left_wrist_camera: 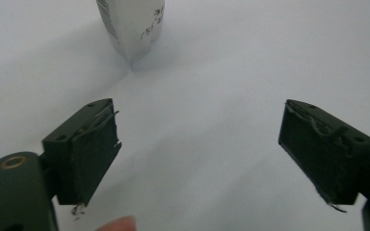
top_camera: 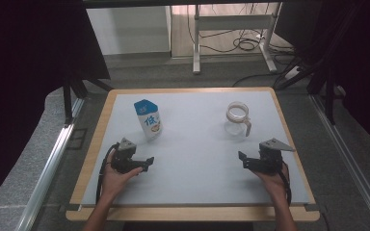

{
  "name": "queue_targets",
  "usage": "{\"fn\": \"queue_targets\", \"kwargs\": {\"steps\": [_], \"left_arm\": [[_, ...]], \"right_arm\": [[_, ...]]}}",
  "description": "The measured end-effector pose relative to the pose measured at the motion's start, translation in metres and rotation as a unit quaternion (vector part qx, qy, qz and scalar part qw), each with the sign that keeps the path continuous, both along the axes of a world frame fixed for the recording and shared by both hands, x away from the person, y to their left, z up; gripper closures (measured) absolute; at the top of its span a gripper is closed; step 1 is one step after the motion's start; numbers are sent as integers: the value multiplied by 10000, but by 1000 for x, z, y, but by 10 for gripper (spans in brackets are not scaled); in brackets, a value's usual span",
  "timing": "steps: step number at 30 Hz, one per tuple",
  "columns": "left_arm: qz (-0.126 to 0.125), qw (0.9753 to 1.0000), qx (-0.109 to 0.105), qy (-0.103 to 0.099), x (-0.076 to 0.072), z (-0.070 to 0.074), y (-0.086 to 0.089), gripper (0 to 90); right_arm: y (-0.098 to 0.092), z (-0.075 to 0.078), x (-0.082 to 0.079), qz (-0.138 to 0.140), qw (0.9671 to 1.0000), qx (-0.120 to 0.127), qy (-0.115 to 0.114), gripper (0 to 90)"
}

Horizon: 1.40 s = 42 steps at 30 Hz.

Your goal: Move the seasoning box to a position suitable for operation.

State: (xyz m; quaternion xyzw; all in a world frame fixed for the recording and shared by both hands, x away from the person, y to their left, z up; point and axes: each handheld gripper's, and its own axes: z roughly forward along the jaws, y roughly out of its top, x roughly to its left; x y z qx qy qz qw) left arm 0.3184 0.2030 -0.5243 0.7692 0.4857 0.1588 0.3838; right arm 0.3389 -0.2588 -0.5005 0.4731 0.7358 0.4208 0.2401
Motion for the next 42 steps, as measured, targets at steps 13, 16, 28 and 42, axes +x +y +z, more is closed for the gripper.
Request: {"fn": "queue_targets", "kwargs": {"steps": [13,16,28,42], "left_arm": [[-401,9989,114,227,9,-14,-12,227],[-451,9988,91,184,7,-11,-12,225],[-354,9992,-101,167,5,-5,9,202],[-577,9978,-237,210,5,0,-1,186]], "right_arm": [[-1,-6,2,15,9997,-244,-59,127],[-1,-5,1,-3,9996,-265,-50,127],[7,45,30,-142,9977,-396,-523,111],[24,65,111,5,9988,-406,-274,22]]}}
